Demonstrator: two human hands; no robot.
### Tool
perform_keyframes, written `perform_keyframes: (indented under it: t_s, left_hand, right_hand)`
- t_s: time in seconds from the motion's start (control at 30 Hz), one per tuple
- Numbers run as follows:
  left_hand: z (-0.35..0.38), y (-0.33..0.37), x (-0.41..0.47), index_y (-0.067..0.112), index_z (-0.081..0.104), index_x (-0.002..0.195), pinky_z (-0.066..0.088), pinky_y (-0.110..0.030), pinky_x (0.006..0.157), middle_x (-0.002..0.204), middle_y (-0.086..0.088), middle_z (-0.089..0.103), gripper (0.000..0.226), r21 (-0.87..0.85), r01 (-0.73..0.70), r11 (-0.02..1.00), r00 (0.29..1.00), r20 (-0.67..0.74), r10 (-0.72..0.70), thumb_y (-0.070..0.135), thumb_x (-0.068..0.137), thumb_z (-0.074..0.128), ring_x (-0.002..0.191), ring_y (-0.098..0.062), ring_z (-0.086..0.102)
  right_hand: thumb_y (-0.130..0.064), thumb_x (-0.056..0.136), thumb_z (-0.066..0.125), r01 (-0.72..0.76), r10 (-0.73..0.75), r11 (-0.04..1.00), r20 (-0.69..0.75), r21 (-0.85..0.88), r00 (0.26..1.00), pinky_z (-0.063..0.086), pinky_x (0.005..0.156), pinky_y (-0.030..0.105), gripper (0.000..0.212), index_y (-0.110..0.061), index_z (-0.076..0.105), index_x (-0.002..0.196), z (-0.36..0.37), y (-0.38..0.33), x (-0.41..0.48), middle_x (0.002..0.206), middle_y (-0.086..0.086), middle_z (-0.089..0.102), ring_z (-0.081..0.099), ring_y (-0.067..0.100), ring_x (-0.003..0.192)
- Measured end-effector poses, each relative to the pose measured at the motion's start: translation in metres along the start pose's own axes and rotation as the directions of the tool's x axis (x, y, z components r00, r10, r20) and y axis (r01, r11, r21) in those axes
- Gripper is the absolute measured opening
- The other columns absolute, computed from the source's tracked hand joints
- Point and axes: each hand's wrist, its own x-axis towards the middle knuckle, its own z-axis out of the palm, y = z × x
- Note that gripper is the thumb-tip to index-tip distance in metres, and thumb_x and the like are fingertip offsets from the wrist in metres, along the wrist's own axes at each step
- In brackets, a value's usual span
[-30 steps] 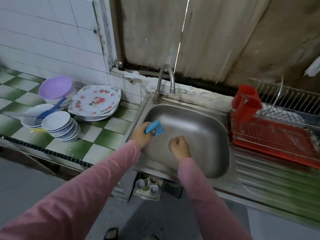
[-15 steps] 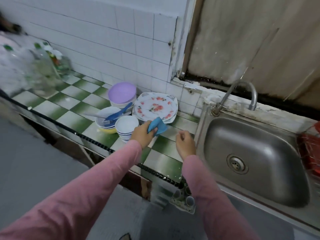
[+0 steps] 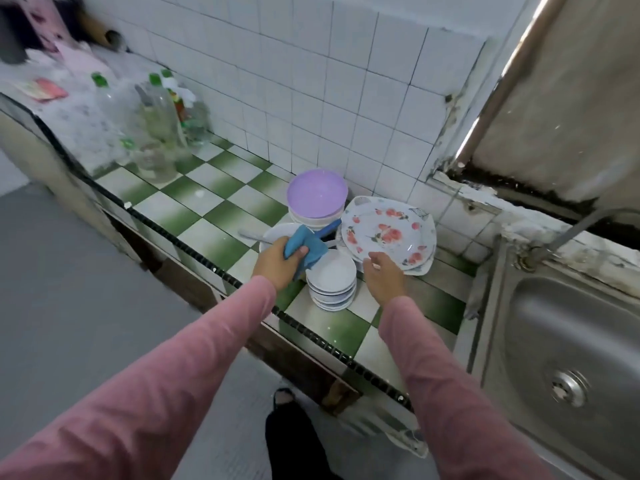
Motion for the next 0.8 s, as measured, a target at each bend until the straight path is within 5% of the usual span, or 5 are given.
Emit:
perform_keyframes:
  t_s: [0.17, 0.27, 0.47, 0.67, 0.8]
  left_hand:
    - [-0.023, -0.013, 0.054, 0.018, 0.059, 0.112, 0.047, -0.026, 0.072, 0.106, -0.007, 0.064, 0.029, -0.051, 0.09, 0.995, 0.996, 0.002, -0.09, 0.042, 0.097, 0.054, 0.087, -0.024, 0.06]
    - [-0.035, -0.018, 0.087, 0.02, 0.059, 0.108, 0.046, -0.023, 0.054, 0.102, -0.005, 0.064, 0.029, -0.028, 0.124, 0.992, 0.992, 0.009, -0.124, 0.045, 0.096, 0.056, 0.078, -0.02, 0.059]
    - [-0.04, -0.021, 0.142, 0.021, 0.063, 0.104, 0.056, -0.043, 0.083, 0.105, -0.01, 0.067, 0.034, -0.033, 0.149, 0.988, 0.989, -0.018, -0.15, 0.053, 0.092, 0.058, 0.092, -0.032, 0.063]
    - [-0.035, -0.025, 0.173, 0.023, 0.061, 0.101, 0.051, -0.035, 0.079, 0.096, -0.003, 0.063, 0.025, 0.003, 0.112, 0.994, 0.993, 0.042, -0.112, 0.046, 0.095, 0.056, 0.088, -0.026, 0.058]
    - [-0.036, -0.028, 0.188, 0.023, 0.062, 0.099, 0.042, -0.03, 0.073, 0.095, -0.002, 0.064, 0.023, 0.059, 0.053, 0.997, 0.993, 0.105, -0.059, 0.045, 0.096, 0.055, 0.086, -0.023, 0.057]
  right_hand:
    - [-0.03, 0.104, 0.045, 0.021, -0.017, 0.998, 0.058, -0.054, 0.998, 0.033, 0.11, 0.033, 0.042, -0.012, 0.05, 0.142, 0.025, -0.023, 0.06, 0.146, 0.004, 0.051, 0.047, 0.025, 0.132]
    - [-0.03, 0.104, 0.046, 0.071, -0.059, 0.99, 0.095, -0.125, 0.994, 0.035, 0.101, 0.03, 0.04, -0.012, 0.055, 0.138, 0.038, -0.036, 0.091, 0.141, 0.007, 0.056, 0.051, 0.026, 0.128]
    - [-0.028, 0.099, 0.056, 0.221, -0.165, 0.92, 0.193, -0.324, 0.967, 0.046, 0.08, 0.032, 0.023, -0.01, 0.068, 0.106, 0.065, -0.05, 0.134, 0.105, 0.011, 0.068, 0.062, 0.027, 0.095]
    - [-0.034, 0.096, 0.059, 0.395, -0.164, 0.723, 0.414, -0.567, 0.895, 0.042, 0.075, 0.03, 0.023, -0.016, 0.072, 0.103, 0.093, -0.065, 0.15, 0.105, 0.007, 0.067, 0.061, 0.027, 0.1]
    - [-0.035, 0.097, 0.057, 0.464, -0.104, 0.508, 0.483, -0.726, 0.869, 0.045, 0.089, 0.035, 0.035, -0.012, 0.066, 0.123, 0.112, -0.079, 0.152, 0.125, 0.011, 0.061, 0.056, 0.03, 0.117]
